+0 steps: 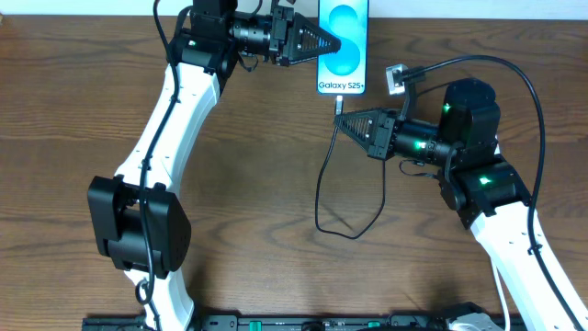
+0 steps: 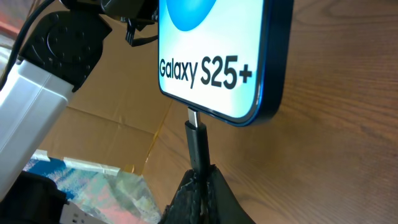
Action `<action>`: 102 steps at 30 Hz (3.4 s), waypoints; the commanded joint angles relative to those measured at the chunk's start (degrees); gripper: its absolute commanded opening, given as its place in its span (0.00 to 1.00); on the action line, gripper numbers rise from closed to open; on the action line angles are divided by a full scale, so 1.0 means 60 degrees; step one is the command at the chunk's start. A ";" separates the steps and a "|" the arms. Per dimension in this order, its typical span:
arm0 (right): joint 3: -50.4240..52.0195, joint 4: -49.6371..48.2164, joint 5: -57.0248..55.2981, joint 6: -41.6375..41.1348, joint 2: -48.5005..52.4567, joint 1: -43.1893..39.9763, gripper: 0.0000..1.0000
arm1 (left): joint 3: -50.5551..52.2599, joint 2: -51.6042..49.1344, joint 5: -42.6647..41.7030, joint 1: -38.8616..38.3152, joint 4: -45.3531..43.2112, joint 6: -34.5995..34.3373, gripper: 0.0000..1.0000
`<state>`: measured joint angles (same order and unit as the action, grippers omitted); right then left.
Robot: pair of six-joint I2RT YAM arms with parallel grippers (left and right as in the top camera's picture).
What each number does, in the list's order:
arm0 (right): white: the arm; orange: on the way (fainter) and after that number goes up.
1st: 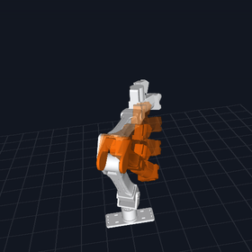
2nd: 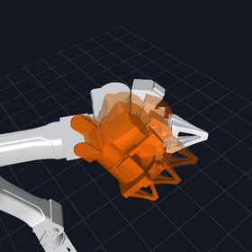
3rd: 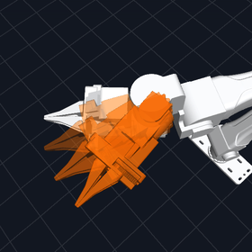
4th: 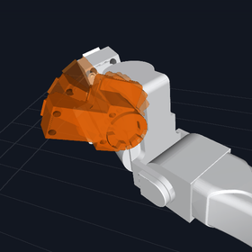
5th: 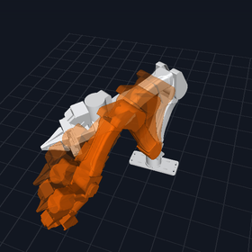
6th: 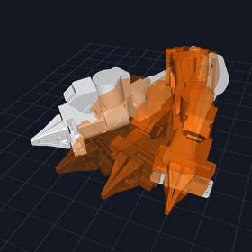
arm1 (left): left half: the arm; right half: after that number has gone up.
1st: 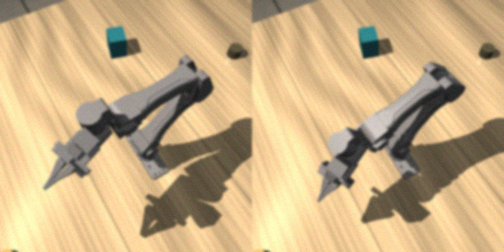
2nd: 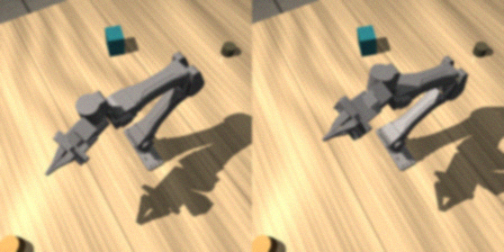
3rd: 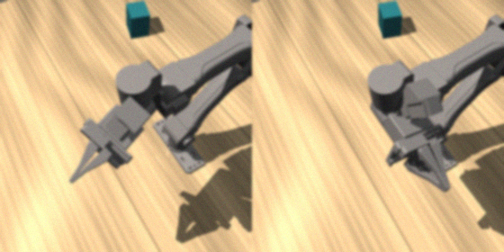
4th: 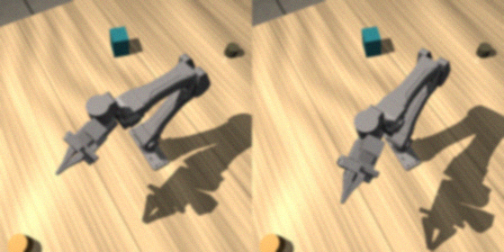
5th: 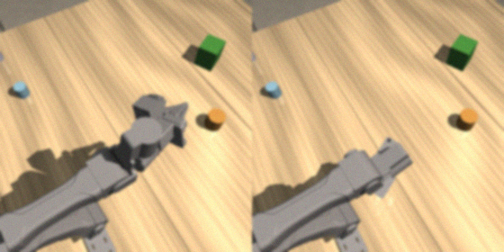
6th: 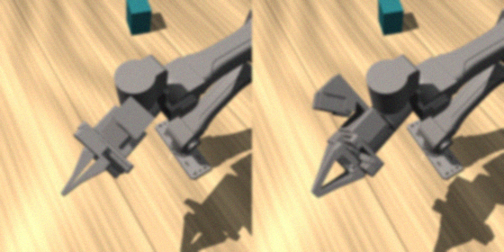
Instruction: Plug charger to phone and switch on socket
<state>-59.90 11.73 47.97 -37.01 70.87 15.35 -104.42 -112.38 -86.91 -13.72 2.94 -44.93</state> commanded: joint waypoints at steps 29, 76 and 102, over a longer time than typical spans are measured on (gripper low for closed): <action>-0.0233 -0.0106 -0.0146 -0.0146 0.0055 -0.0011 0.01 | -0.0135 0.0284 -0.0448 -0.0015 -0.0080 0.0306 0.08; -0.0346 -0.0699 -0.0470 -0.0102 0.0055 -0.0131 0.02 | -0.0135 0.0284 -0.0521 -0.0069 0.0393 0.0484 0.07; -0.0346 0.2830 -0.3330 0.0754 0.0055 -0.0135 0.93 | 0.1759 0.0182 0.1402 0.0350 0.1614 0.1876 0.07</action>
<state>-61.06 27.09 35.92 -33.50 70.89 14.81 -95.74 -112.38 -80.16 -11.40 11.05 -38.11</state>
